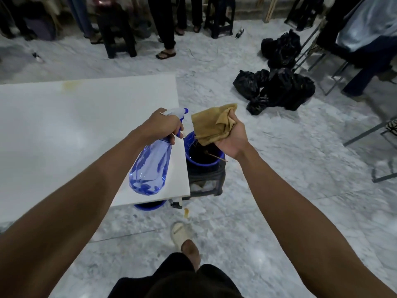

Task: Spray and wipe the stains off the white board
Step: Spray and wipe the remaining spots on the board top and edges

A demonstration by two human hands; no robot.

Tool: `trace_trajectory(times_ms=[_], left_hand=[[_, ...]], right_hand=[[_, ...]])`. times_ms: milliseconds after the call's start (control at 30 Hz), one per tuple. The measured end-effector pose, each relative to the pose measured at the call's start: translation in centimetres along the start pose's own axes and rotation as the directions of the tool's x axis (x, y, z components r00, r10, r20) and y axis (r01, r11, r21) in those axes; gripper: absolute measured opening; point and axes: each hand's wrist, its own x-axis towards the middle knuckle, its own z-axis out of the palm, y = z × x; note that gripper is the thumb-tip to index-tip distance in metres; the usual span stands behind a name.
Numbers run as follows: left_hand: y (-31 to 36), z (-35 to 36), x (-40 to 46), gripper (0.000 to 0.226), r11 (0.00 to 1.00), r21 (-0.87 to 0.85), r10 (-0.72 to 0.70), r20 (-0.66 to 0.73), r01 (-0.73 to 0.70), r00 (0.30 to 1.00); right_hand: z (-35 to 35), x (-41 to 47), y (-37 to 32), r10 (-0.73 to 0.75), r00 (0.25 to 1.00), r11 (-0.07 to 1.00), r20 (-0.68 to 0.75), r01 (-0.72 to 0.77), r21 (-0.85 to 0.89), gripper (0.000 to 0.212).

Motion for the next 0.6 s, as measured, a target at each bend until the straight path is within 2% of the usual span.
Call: trace_trajectory(times_ms=[100,200,267,300,367,600], left_hand=[[2.2,0.2,3.6,0.031,0.999,-0.008,-0.031,-0.010,0.031,0.999],[4.1,0.5,6.3,0.020,0.999,-0.027,-0.044,-0.021,0.043,0.999],[5.2,0.9,7.9,0.032,0.997,-0.055,-0.065,-0.037,0.062,0.997],[5.9,1.1,8.7,0.029,0.995,-0.070,-0.071,-0.040,0.068,0.997],[7.2,1.6,10.5,0.022,0.992,-0.089,-0.092,-0.056,0.086,0.994],[10.8,3.0,19.2,0.026,0.965,-0.188,-0.212,-0.145,0.184,0.966]], right_hand=[[0.1,3.4,-2.4,0.011,0.999,1.000,0.031,-0.011,0.007,0.064],[0.3,6.1,-4.5,0.028,0.998,1.000,0.051,-0.027,-0.011,0.070],[0.3,8.2,-5.9,0.034,0.997,0.998,0.062,-0.031,-0.053,0.073],[0.3,9.4,-6.6,0.035,0.997,0.997,0.062,-0.031,-0.065,0.073],[0.4,12.2,-8.3,0.052,0.997,0.997,0.054,-0.048,-0.067,0.069],[0.9,22.6,-14.2,0.142,0.985,0.985,0.100,-0.130,-0.115,0.060]])
